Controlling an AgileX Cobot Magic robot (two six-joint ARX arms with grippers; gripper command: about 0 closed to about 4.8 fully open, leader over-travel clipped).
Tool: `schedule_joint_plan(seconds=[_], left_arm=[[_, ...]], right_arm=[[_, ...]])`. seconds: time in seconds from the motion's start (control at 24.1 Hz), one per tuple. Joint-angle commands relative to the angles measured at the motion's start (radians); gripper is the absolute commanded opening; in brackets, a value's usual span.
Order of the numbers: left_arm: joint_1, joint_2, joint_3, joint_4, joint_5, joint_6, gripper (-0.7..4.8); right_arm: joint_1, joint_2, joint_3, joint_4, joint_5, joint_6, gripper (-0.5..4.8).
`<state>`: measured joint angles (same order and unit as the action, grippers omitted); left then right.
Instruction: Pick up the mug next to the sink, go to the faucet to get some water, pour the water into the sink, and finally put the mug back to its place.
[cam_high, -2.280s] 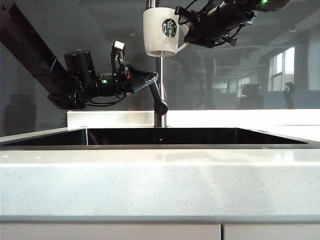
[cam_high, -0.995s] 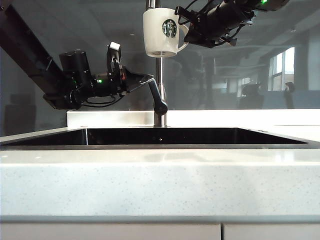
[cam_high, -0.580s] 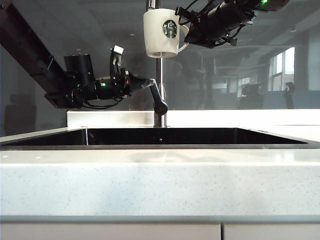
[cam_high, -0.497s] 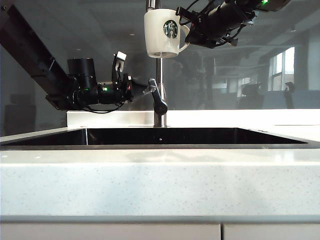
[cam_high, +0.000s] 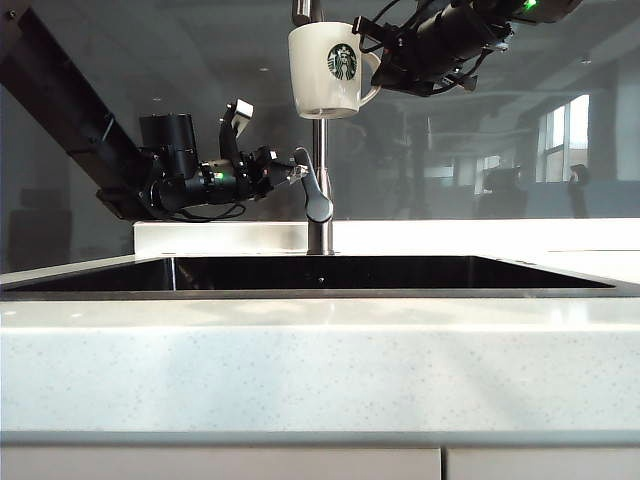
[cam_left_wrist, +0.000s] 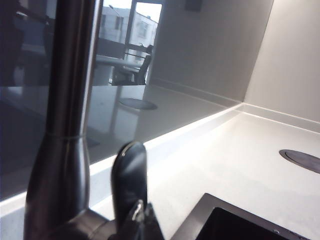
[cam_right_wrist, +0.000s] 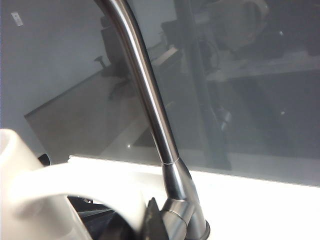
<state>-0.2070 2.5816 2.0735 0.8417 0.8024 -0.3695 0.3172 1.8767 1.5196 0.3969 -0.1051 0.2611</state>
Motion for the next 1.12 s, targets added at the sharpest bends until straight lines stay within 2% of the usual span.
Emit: schedule_joint_plan(seconds=[0.04, 0.12, 0.21, 0.29, 0.37, 0.46, 0.54, 0.66, 0.75, 0.95, 1.12], left_arm=[[0.018, -0.007, 0.005, -0.016, -0.146, 0.002, -0.05], [0.021, -0.007, 0.006, -0.008, -0.092, -0.010, -0.05], [0.030, -0.007, 0.006, 0.026, 0.029, -0.034, -0.05], [0.045, -0.009, 0.006, 0.055, 0.236, -0.108, -0.06], [0.059, -0.009, 0.006, 0.055, 0.304, -0.172, -0.05], [0.071, -0.010, 0.005, 0.057, 0.311, -0.187, -0.05], [0.082, -0.011, 0.005, 0.057, 0.301, -0.182, -0.05], [0.094, -0.012, 0.006, 0.057, 0.297, -0.180, -0.05], [0.100, -0.012, 0.006, 0.057, 0.296, -0.181, -0.05], [0.119, -0.012, 0.006, 0.056, 0.289, -0.180, -0.05], [0.120, -0.012, 0.006, 0.058, 0.275, -0.180, -0.06]], right_arm=[[0.001, -0.018, 0.018, 0.094, -0.001, 0.022, -0.06], [0.001, -0.018, 0.018, 0.078, -0.001, 0.019, -0.06], [-0.001, -0.018, 0.018, 0.050, -0.002, 0.001, -0.06], [-0.015, -0.019, 0.018, -0.005, -0.006, -0.027, -0.06], [-0.032, -0.019, 0.018, -0.027, -0.027, -0.031, -0.06], [-0.048, -0.021, 0.018, -0.042, -0.034, -0.035, -0.06], [-0.059, -0.031, 0.018, -0.072, -0.039, -0.111, -0.06], [-0.065, -0.055, 0.018, -0.135, -0.027, -0.282, -0.06], [-0.065, -0.078, 0.018, -0.195, -0.006, -0.449, -0.06], [-0.062, -0.114, 0.018, -0.283, 0.087, -0.657, -0.06], [-0.061, -0.129, 0.018, -0.334, 0.094, -0.818, -0.06]])
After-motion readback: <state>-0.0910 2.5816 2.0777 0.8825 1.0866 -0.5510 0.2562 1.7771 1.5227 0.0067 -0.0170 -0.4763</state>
